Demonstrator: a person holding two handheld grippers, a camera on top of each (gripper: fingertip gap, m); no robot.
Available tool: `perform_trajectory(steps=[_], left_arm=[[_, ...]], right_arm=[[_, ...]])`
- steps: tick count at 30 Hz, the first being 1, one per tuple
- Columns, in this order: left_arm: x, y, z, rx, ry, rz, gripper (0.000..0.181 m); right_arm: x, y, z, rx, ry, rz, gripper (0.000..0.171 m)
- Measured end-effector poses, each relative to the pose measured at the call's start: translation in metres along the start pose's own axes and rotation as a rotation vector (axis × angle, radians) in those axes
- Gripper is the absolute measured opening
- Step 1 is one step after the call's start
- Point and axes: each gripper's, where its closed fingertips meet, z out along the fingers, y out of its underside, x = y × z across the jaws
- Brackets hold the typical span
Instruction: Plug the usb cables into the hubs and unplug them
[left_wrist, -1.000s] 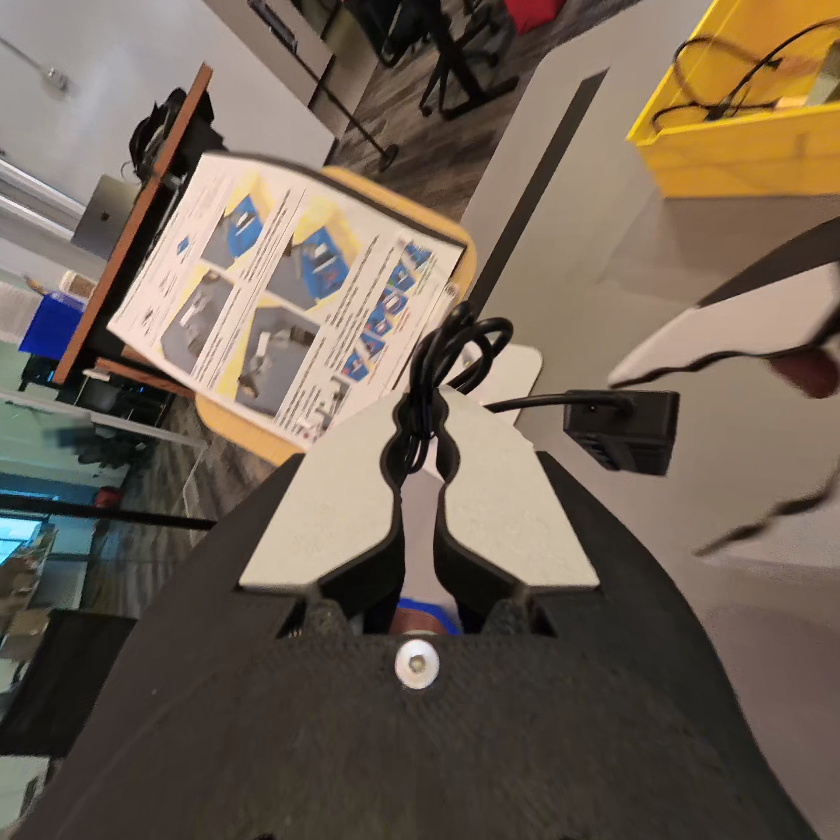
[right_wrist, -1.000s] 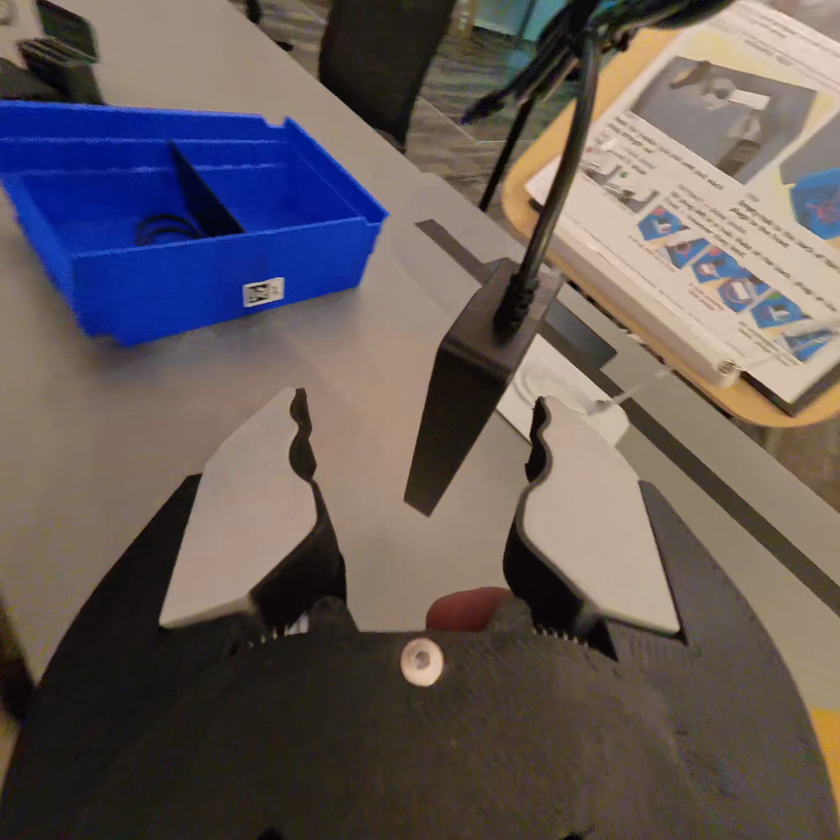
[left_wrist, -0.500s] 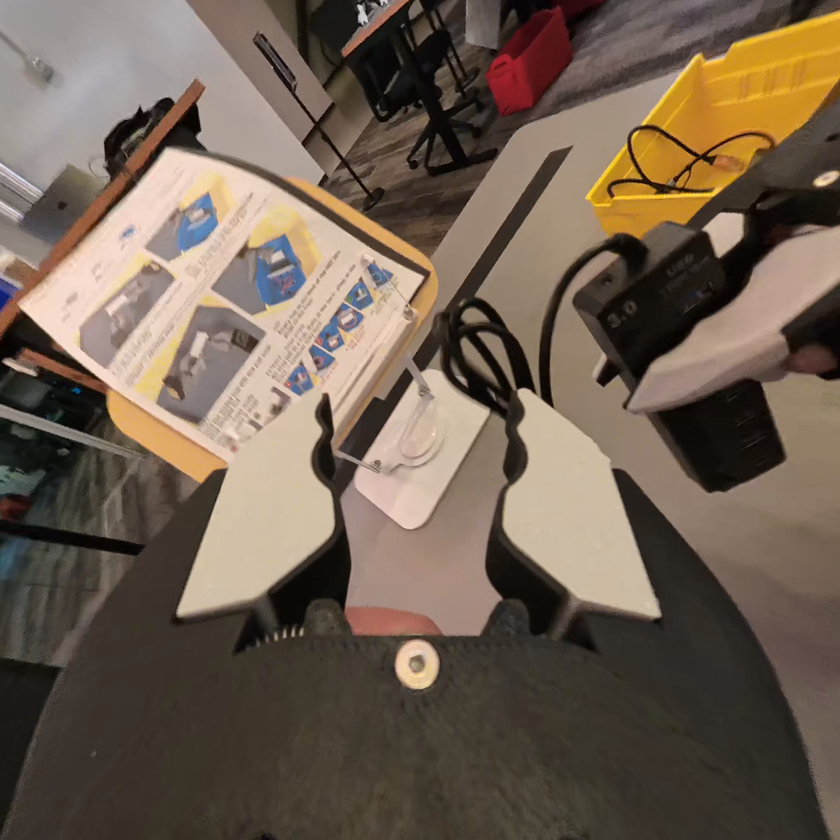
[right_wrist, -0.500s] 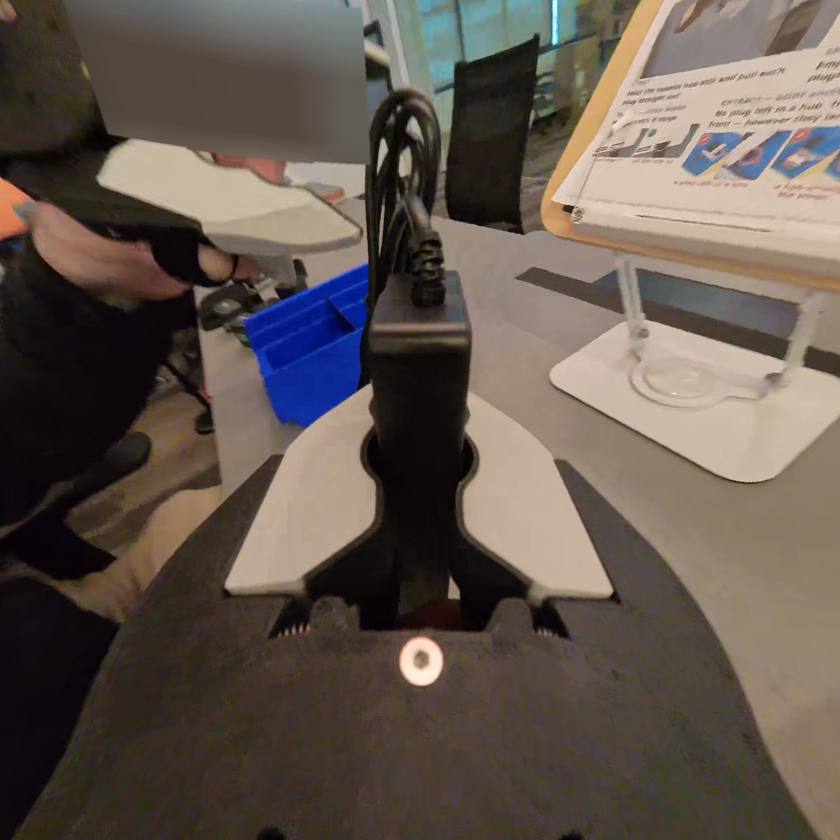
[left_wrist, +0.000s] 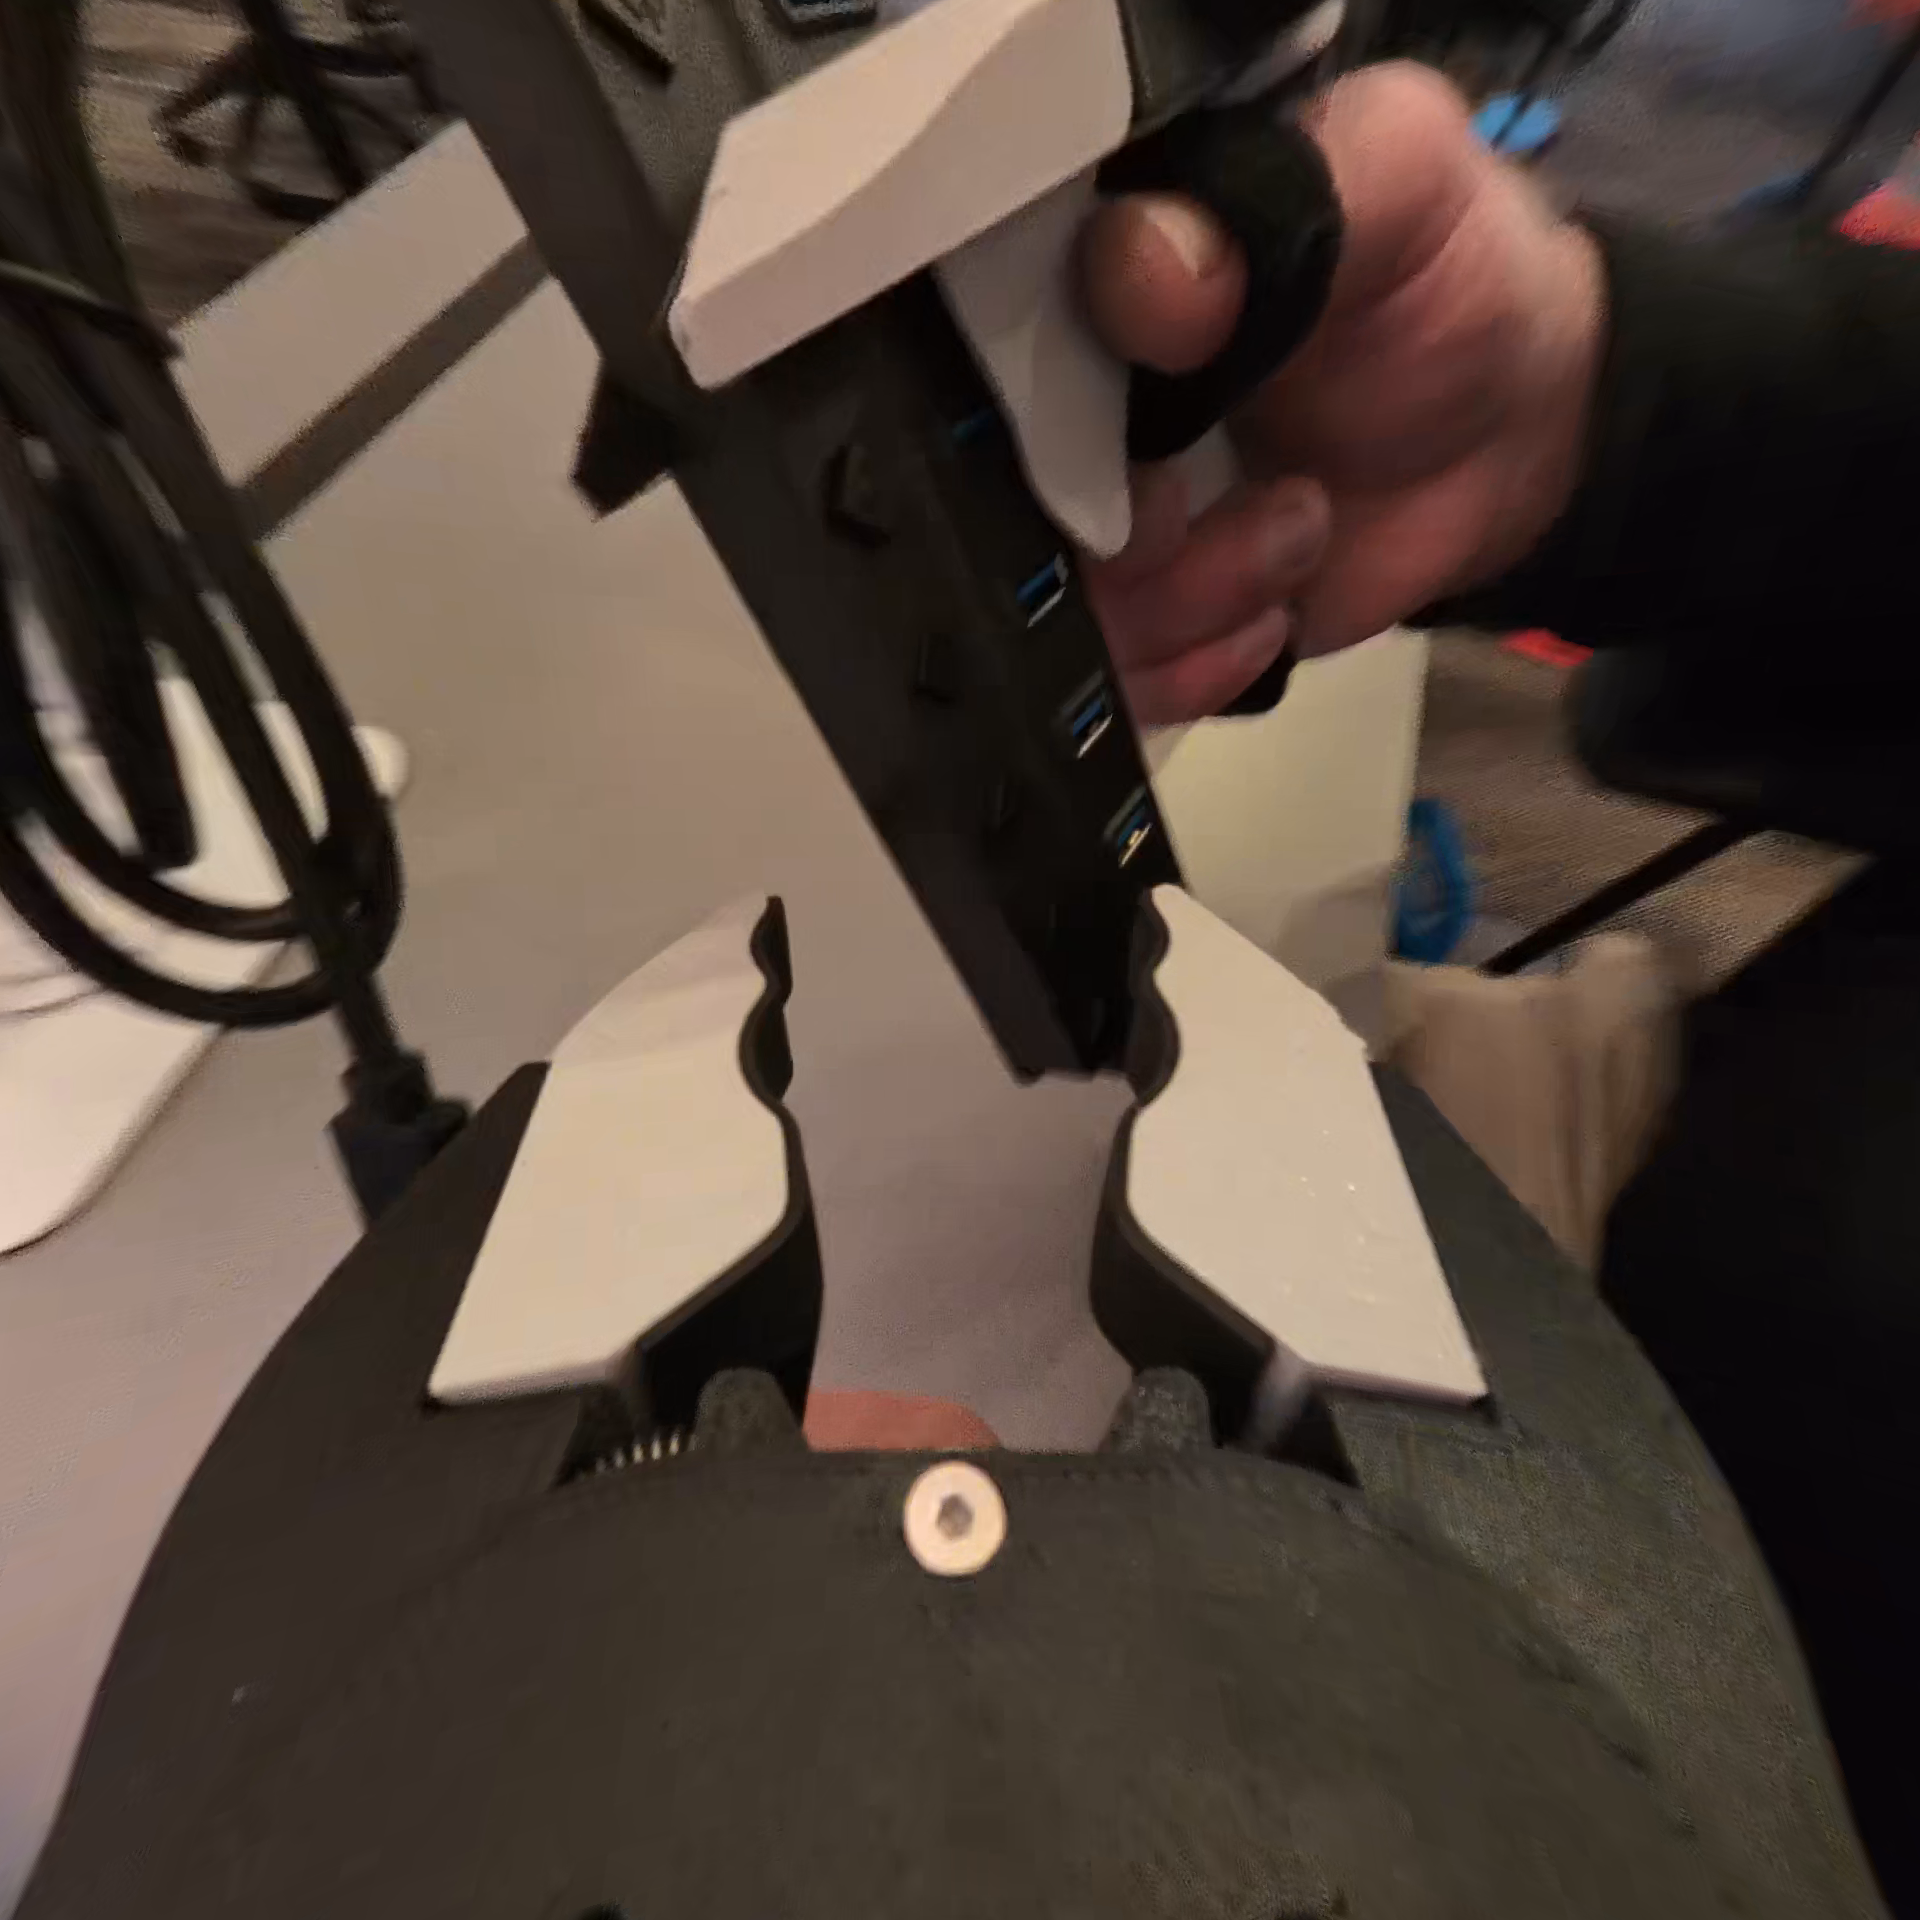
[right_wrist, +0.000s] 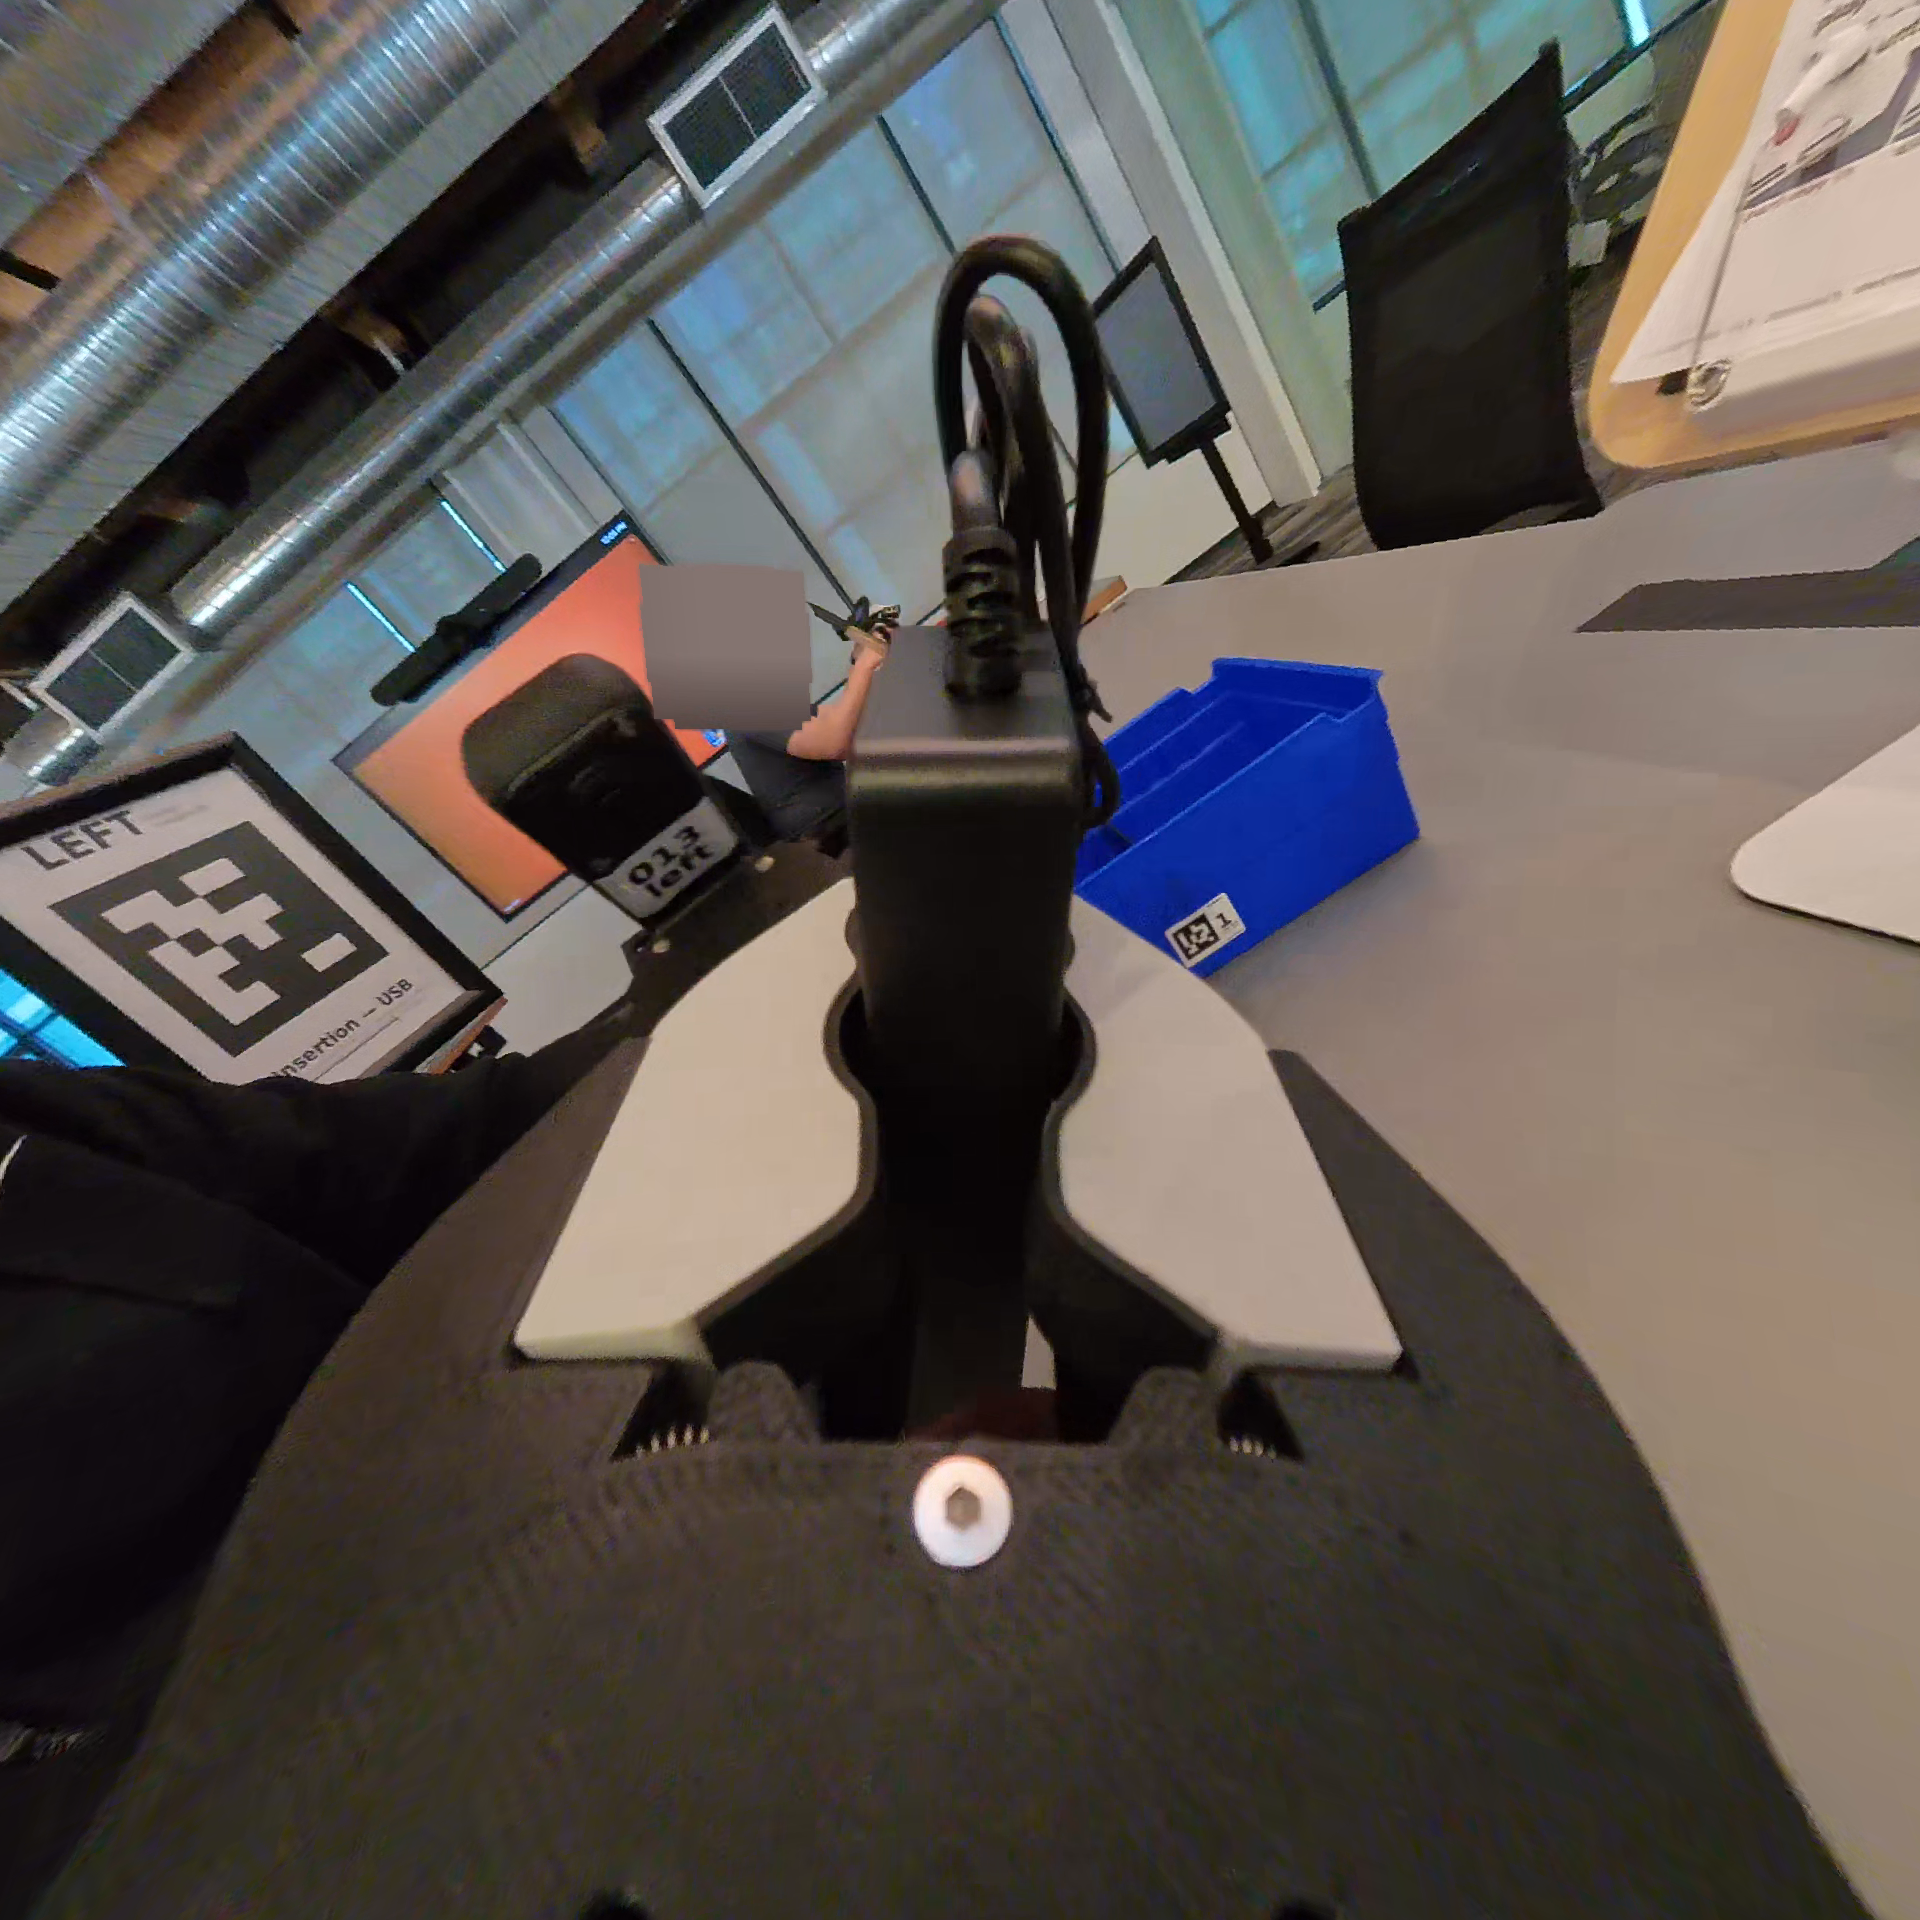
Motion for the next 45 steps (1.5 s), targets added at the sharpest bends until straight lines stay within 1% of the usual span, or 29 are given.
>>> perform_trajectory(steps=[3,7,10,13,15,17,19,21,22,23,24,25,26,27,30,33,34,36,37,39,42,45], left_arm=[[0.019,-0.007,0.008,0.108,0.154,-0.091,0.044],[0.031,-0.015,-0.001,0.191,0.286,-0.154,0.033],[0.034,-0.024,-0.012,0.277,0.355,-0.167,0.030],[0.041,-0.033,-0.025,0.347,0.439,-0.159,0.028],[0.055,-0.036,-0.032,0.361,0.535,-0.138,0.027],[0.070,-0.034,-0.037,0.368,0.642,-0.125,0.028],[0.081,-0.033,-0.040,0.364,0.724,-0.127,0.027],[0.091,-0.032,-0.043,0.363,0.799,-0.121,0.026],[0.095,-0.032,-0.044,0.363,0.821,-0.122,0.026],[0.099,-0.031,-0.045,0.358,0.858,-0.123,0.025],[0.103,-0.028,-0.046,0.353,0.890,-0.118,0.025],[0.106,-0.026,-0.045,0.344,0.905,-0.118,0.024],[0.109,-0.024,-0.047,0.336,0.933,-0.123,0.024],[0.110,-0.023,-0.047,0.328,0.948,-0.127,0.024],[0.109,-0.021,-0.044,0.320,0.943,-0.138,0.024],[0.102,-0.023,-0.044,0.328,0.937,-0.179,0.025],[0.098,-0.023,-0.042,0.323,0.910,-0.191,0.028],[0.081,-0.024,-0.037,0.329,0.789,-0.220,0.047],[0.073,-0.023,-0.034,0.312,0.731,-0.222,0.052],[0.053,-0.019,-0.028,0.261,0.555,-0.184,0.064],[0.024,-0.014,-0.033,0.180,0.311,-0.083,0.068],[-0.018,-0.006,-0.066,0.093,0.060,0.118,0.061]], right_arm=[[-0.010,0.007,0.009,-0.002,-0.052,0.024,0.027],[-0.028,0.004,0.010,0.022,-0.126,-0.009,0.029],[-0.037,0.004,0.007,0.015,-0.178,-0.030,0.045],[-0.050,0.007,0.002,0.000,-0.293,-0.037,0.058],[-0.065,0.015,0.001,-0.040,-0.396,-0.062,0.067],[-0.080,0.024,-0.002,-0.084,-0.496,-0.093,0.067],[-0.092,0.038,-0.002,-0.153,-0.543,-0.160,0.071],[-0.107,0.052,-0.005,-0.223,-0.624,-0.198,0.081],[-0.112,0.058,-0.004,-0.249,-0.635,-0.218,0.084],[-0.115,0.062,-0.004,-0.266,-0.648,-0.247,0.080],[-0.114,0.063,-0.002,-0.263,-0.637,-0.273,0.073],[-0.115,0.063,-0.002,-0.269,-0.639,-0.275,0.071],[-0.116,0.066,-0.005,-0.291,-0.662,-0.274,0.064],[-0.116,0.067,-0.007,-0.301,-0.673,-0.273,0.062],[-0.115,0.069,-0.008,-0.307,-0.676,-0.289,0.060],[-0.112,0.061,-0.006,-0.249,-0.658,-0.301,0.059],[-0.110,0.059,-0.005,-0.241,-0.636,-0.322,0.058],[-0.105,0.053,-0.005,-0.219,-0.589,-0.356,0.058],[-0.103,0.049,-0.006,-0.204,-0.566,-0.364,0.058],[-0.095,0.042,-0.007,-0.180,-0.503,-0.399,0.058],[-0.085,0.035,-0.011,-0.171,-0.441,-0.418,0.058],[-0.076,0.036,-0.016,-0.193,-0.406,-0.432,0.058]])
